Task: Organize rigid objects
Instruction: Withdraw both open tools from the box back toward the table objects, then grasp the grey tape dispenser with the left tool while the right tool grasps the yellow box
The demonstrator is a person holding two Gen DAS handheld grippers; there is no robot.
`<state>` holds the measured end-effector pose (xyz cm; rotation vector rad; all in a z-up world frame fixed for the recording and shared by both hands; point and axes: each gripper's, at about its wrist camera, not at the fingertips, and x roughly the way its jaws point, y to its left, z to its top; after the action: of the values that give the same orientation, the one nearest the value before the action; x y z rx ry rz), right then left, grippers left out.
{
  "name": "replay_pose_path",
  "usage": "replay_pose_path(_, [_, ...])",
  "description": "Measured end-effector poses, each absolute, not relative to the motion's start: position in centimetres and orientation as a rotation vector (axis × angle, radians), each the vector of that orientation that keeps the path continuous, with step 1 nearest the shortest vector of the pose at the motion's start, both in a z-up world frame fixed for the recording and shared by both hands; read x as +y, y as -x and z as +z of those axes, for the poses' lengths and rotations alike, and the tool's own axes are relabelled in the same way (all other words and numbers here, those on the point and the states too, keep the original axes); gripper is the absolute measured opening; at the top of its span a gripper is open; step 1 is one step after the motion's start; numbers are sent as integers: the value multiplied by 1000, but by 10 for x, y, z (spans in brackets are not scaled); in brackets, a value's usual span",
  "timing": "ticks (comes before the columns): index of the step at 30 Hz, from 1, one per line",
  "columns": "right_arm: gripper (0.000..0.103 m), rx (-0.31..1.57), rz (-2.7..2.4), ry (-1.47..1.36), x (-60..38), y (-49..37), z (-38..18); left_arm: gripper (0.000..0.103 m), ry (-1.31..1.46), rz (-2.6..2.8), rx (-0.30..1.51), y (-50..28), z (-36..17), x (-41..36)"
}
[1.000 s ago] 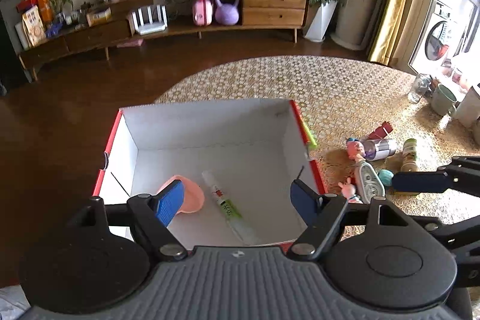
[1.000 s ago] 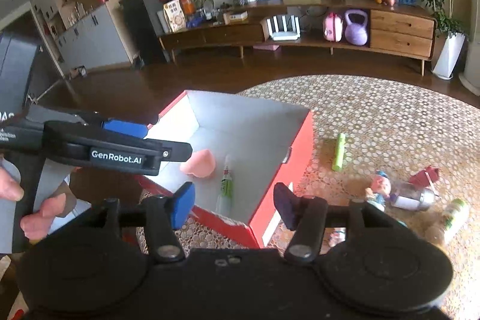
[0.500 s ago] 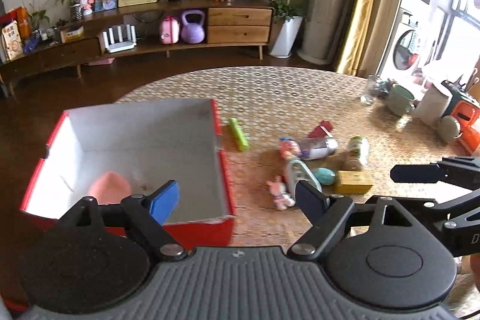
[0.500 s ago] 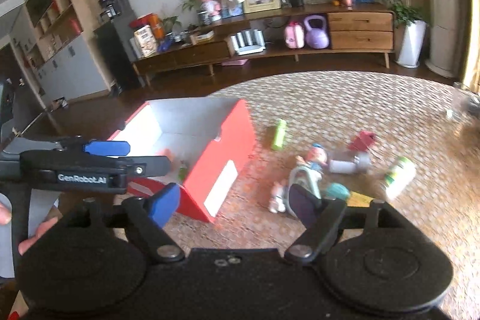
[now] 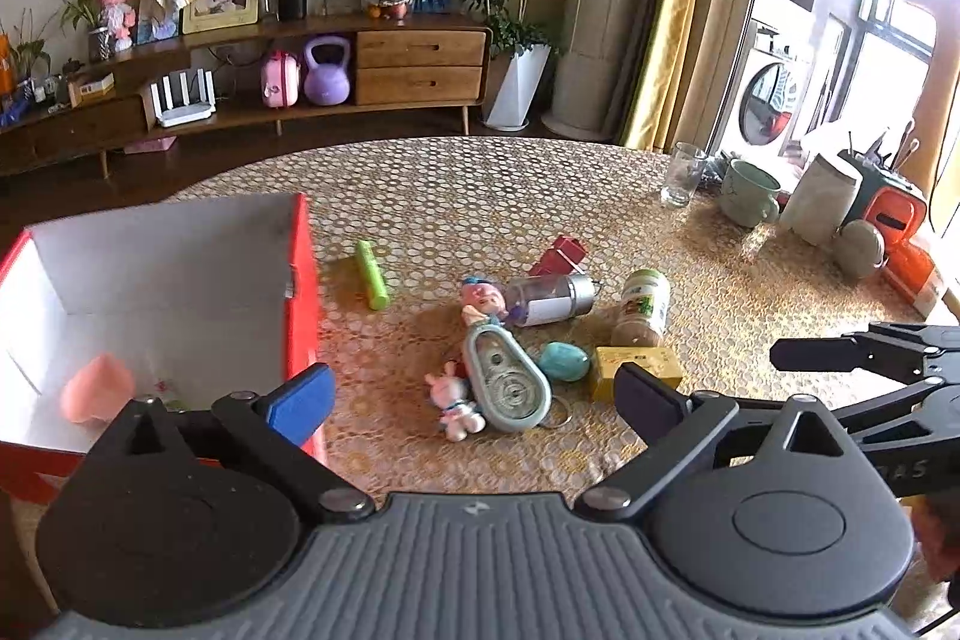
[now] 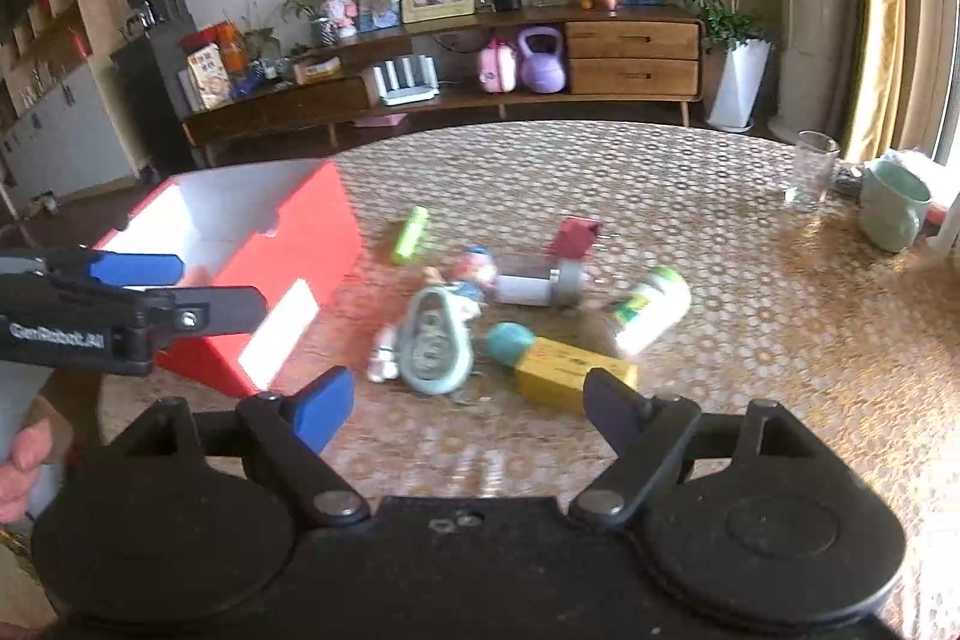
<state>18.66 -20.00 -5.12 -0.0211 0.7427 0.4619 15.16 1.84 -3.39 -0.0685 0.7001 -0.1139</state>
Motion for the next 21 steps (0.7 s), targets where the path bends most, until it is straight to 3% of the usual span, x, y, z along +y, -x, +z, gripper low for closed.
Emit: replay_pose_path(21, [80,814,540,199,-208,-270,-129,100,75,-34,794,-232,-118,-12])
